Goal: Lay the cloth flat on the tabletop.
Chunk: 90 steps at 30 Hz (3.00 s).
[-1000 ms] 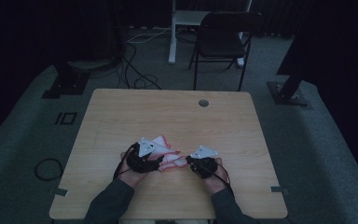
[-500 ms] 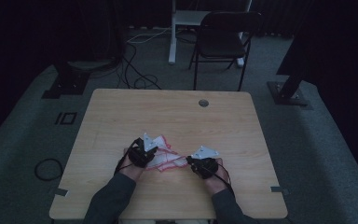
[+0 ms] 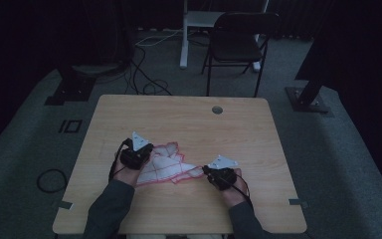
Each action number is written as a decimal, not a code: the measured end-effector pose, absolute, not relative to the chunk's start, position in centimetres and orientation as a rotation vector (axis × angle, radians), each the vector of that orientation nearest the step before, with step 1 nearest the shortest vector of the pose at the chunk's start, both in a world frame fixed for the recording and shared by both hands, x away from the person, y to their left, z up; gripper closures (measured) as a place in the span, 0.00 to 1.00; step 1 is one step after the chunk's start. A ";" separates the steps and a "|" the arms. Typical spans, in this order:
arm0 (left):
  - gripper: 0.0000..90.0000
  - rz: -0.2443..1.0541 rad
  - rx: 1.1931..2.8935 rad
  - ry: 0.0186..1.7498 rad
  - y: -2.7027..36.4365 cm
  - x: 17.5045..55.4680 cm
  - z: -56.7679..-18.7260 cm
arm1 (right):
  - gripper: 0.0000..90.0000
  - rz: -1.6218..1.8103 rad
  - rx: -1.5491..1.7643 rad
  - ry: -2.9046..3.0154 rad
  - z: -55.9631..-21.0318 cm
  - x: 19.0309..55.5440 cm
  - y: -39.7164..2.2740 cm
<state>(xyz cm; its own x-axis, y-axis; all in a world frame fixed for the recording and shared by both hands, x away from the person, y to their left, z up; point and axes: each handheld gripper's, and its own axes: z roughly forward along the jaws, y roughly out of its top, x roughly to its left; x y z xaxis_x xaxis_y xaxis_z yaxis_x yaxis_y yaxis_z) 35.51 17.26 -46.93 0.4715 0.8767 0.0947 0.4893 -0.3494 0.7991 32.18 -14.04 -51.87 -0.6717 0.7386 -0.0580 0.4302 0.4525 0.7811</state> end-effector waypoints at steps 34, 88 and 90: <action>0.88 0.564 1.953 1.266 20.0 33.3 -49.5 | 0.95 1.096 0.975 2.286 -50.6 30.6 -16.9; 0.93 0.475 2.064 1.315 22.5 27.4 -53.4 | 0.89 1.103 0.958 2.355 -53.0 35.8 -8.7; 0.94 0.477 2.059 1.319 22.5 27.4 -53.4 | 0.89 1.089 0.951 2.372 -53.3 36.2 -8.1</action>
